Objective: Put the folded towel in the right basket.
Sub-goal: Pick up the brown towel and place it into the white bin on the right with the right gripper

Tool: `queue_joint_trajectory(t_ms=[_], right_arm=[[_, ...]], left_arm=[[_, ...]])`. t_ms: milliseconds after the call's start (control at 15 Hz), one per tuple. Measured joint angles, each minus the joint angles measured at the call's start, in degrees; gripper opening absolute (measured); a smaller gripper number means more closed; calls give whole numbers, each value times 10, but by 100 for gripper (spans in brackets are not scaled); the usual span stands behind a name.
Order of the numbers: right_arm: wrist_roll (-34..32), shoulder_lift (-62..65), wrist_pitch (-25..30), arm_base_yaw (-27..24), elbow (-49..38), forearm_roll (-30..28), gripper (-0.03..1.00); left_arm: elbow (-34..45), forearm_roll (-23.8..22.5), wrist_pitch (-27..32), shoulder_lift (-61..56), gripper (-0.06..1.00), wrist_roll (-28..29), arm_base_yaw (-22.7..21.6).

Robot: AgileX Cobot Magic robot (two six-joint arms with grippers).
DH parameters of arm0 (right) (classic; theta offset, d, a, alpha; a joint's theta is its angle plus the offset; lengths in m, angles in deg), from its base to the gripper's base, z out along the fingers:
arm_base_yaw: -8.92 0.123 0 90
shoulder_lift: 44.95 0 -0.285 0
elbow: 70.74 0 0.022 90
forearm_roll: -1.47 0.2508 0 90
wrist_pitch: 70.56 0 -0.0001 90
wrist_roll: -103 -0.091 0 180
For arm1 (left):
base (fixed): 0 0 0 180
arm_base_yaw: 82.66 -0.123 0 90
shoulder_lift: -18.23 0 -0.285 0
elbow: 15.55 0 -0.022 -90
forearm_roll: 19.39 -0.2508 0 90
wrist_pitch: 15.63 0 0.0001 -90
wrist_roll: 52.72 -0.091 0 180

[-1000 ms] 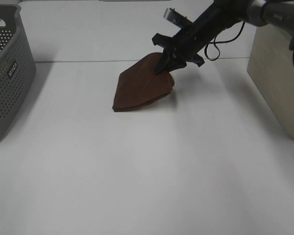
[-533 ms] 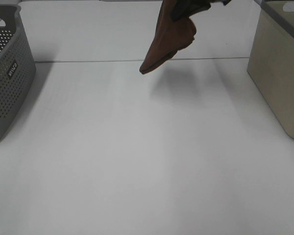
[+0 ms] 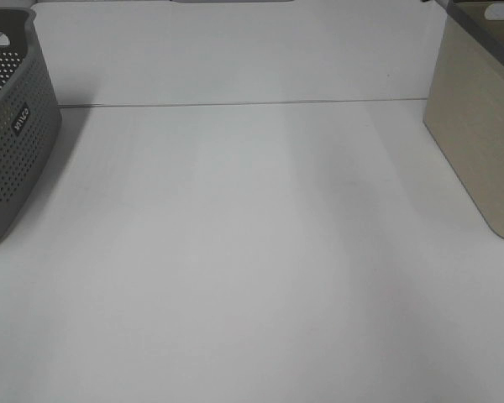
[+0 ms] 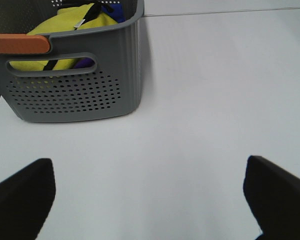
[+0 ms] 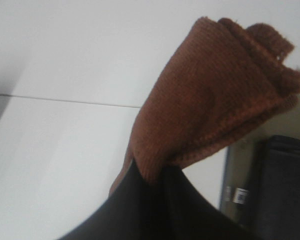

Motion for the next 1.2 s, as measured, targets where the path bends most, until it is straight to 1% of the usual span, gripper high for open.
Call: queue_joint_trajectory(t_ms=[67, 133, 200, 333, 400, 467, 600, 667, 733, 800, 933, 1000, 1067, 1200], right_arm=[[-1, 0, 0, -11, 0, -2, 7], [-3, -1, 0, -38, -1, -17, 7], [-16, -3, 1, -59, -1, -41, 7], [-38, -10, 1, -89, -1, -108, 7], [-44, -18, 1, -94, -1, -135, 7], [-45, -29, 1, -95, -3, -148, 7], [-45, -48, 1, -95, -28, -147, 7], [-49, -65, 1, -95, -58, -146, 7], [-57, -70, 1, -95, -69, -145, 8], [-65, -74, 1, -95, -72, -144, 12], [-80, -78, 1, -93, -72, -144, 33], [-83, -78, 1, -93, -72, -144, 40], [-95, -78, 1, -92, -72, -142, 55], [-101, -73, 1, -89, -72, -131, 60]], left_arm=[[0, 0, 0, 0, 97, 0, 0], [0, 0, 0, 0, 97, 0, 0], [0, 0, 0, 0, 97, 0, 0], [0, 0, 0, 0, 97, 0, 0], [0, 0, 0, 0, 97, 0, 0], [0, 0, 0, 0, 97, 0, 0], [0, 0, 0, 0, 97, 0, 0], [0, 0, 0, 0, 97, 0, 0], [0, 0, 0, 0, 97, 0, 0], [0, 0, 0, 0, 97, 0, 0], [0, 0, 0, 0, 97, 0, 0], [0, 0, 0, 0, 97, 0, 0], [0, 0, 0, 0, 97, 0, 0], [0, 0, 0, 0, 97, 0, 0]])
